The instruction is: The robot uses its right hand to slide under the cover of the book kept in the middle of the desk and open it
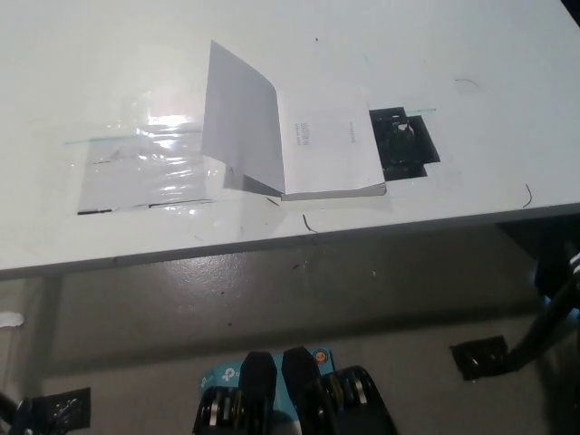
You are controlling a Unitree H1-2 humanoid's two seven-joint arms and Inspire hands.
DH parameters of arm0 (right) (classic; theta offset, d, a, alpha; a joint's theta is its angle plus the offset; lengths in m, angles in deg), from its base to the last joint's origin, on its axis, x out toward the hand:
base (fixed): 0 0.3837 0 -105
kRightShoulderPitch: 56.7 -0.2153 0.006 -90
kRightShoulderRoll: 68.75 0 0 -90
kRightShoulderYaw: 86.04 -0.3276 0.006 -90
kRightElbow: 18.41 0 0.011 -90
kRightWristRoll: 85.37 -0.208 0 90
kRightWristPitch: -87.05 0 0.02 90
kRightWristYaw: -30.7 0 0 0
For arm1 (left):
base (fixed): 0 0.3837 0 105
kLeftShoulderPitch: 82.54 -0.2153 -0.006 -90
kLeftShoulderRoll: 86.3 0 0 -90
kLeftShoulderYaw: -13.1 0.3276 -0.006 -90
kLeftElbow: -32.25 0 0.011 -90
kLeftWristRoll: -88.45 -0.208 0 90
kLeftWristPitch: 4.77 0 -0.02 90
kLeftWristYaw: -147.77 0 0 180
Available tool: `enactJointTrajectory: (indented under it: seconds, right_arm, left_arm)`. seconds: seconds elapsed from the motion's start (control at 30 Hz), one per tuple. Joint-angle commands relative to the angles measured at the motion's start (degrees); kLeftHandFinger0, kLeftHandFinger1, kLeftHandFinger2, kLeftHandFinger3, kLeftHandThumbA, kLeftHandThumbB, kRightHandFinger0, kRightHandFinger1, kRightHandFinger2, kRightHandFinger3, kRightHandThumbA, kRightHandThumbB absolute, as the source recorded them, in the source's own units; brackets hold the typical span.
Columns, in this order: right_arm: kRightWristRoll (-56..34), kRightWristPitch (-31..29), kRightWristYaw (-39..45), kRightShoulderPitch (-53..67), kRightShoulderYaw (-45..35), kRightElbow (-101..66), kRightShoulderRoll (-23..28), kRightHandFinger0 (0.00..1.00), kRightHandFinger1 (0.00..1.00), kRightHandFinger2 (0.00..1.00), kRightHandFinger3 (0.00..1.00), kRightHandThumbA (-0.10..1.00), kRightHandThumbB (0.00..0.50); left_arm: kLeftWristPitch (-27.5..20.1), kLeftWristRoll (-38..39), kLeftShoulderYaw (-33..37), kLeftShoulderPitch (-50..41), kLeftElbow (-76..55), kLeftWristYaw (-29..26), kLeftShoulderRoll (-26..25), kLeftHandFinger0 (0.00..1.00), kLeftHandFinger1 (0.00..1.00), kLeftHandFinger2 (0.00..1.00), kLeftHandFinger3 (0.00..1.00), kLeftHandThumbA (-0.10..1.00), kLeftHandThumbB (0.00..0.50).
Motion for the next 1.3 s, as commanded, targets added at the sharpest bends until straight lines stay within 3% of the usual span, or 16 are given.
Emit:
enactJointTrajectory:
  seconds: [0.0,0.07,0.17,0.27,0.37,0.47,0.6,0.67,0.77,0.87,0.97,1.1,1.27]
  right_arm:
    - [0.5,-6.2,-1.6,-1.3,0.5,3.2,0.6,0.78,0.97,1.00,1.00,0.91,0.065]
    - [0.1,-7.5,-2.1,-1.7,0.3,5.6,0.3,0.75,0.96,1.00,1.00,0.85,0.082]
    - [0.8,-9.5,-1.6,-1.3,1.5,9.9,-0.3,0.83,1.00,1.00,1.00,0.89,0.071]
    - [0.8,-10.2,-2.2,-1.5,1.9,11.7,-0.6,0.81,1.00,1.00,1.00,0.91,0.074]
    - [0.7,-11.5,-2.1,-1.4,2.5,13.9,-1.3,0.79,1.00,1.00,1.00,0.92,0.059]
    - [0.4,-11.7,-1.8,-1.1,3.2,15.4,-2.5,0.77,1.00,1.00,1.00,0.90,0.089]
    - [1.5,-12.7,-1.5,-0.8,5.4,16.2,-2.6,0.79,1.00,1.00,1.00,0.94,0.074]
    - [2.2,-12.4,-2.1,-0.6,6.4,16.2,-3.0,0.76,1.00,1.00,1.00,0.95,0.087]
    - [1.7,-12.7,-2.3,-0.3,7.0,15.9,-3.9,0.82,1.00,1.00,1.00,0.93,0.062]
    - [1.9,-12.5,-2.9,-0.1,7.5,15.8,-4.0,0.82,1.00,1.00,1.00,0.93,0.069]
    - [1.7,-12.8,-2.7,-0.4,8.0,16.2,-4.0,0.83,1.00,1.00,1.00,0.94,0.066]
    - [2.4,-12.5,-4.1,0.0,8.5,15.4,-4.7,0.84,1.00,1.00,1.00,0.89,0.064]
    - [2.8,-12.1,-5.1,0.2,9.2,15.4,-4.9,0.81,1.00,1.00,1.00,0.87,0.083]
  left_arm:
    - [-1.9,0.8,-0.7,1.3,0.4,0.1,-0.9,0.81,0.83,0.84,0.80,0.68,0.190]
    - [-1.8,1.1,-1.2,1.7,0.7,-0.2,-0.9,0.81,0.81,0.81,0.79,0.67,0.194]
    - [-1.5,0.7,-1.1,1.6,0.4,-0.5,-0.8,0.76,0.80,0.83,0.85,0.65,0.192]
    - [-2.0,0.5,-0.9,1.9,1.0,0.1,-0.8,0.78,0.80,0.83,0.87,0.65,0.184]
    - [-1.8,0.7,-1.1,1.9,0.9,0.0,-0.7,0.77,0.79,0.81,0.85,0.67,0.184]
    - [-1.8,0.7,-1.1,2.1,0.8,-0.3,-0.4,0.79,0.82,0.85,0.85,0.65,0.176]
    - [-2.8,0.3,-0.8,2.3,1.5,0.2,-0.6,0.80,0.81,0.82,0.85,0.65,0.167]
    - [-2.3,0.7,-0.9,2.1,0.5,0.2,-0.3,0.80,0.80,0.81,0.85,0.65,0.170]
    - [-2.4,0.8,-1.0,2.6,0.4,-0.2,-0.3,0.79,0.80,0.81,0.85,0.64,0.169]
    - [-2.9,0.5,-0.5,2.8,0.7,0.7,-0.5,0.84,0.84,0.87,0.84,0.65,0.171]
    - [-3.2,0.7,-0.8,4.0,1.5,-0.4,-0.4,0.80,0.82,0.83,0.82,0.63,0.206]
    - [-3.1,1.0,-1.1,4.1,0.9,-0.5,-0.1,0.79,0.81,0.82,0.81,0.60,0.192]
    - [-3.1,0.9,-0.6,3.6,0.9,0.8,0.0,0.79,0.82,0.87,0.89,0.60,0.203]
